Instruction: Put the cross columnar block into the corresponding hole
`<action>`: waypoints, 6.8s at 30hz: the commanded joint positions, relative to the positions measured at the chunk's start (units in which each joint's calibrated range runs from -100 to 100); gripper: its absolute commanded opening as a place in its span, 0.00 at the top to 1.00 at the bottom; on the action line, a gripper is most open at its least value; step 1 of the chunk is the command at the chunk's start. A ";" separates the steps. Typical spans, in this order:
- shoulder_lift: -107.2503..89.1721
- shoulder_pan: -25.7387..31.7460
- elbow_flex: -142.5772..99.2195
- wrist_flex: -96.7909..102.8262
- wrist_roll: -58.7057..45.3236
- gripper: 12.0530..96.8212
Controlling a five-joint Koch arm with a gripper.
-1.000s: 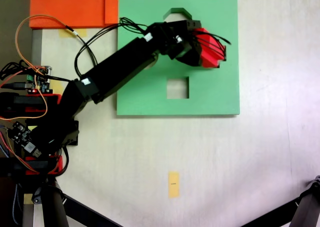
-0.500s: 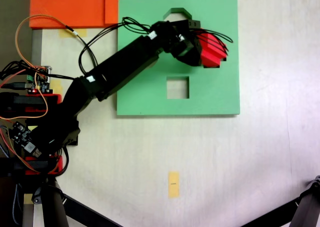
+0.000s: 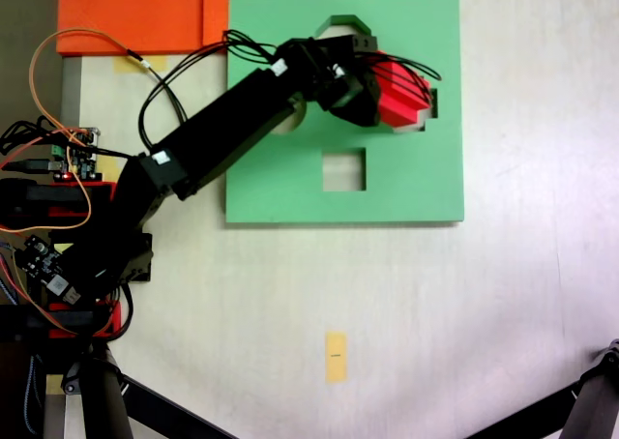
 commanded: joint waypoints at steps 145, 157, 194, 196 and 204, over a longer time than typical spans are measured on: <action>16.44 -1.17 23.08 -0.84 -11.14 0.55; 17.84 -2.15 23.08 -0.74 -9.91 0.55; 22.72 -0.73 23.08 8.50 -12.21 0.57; 22.86 -0.73 23.08 7.34 -11.72 0.57; 25.24 -0.73 22.98 1.95 -6.40 0.57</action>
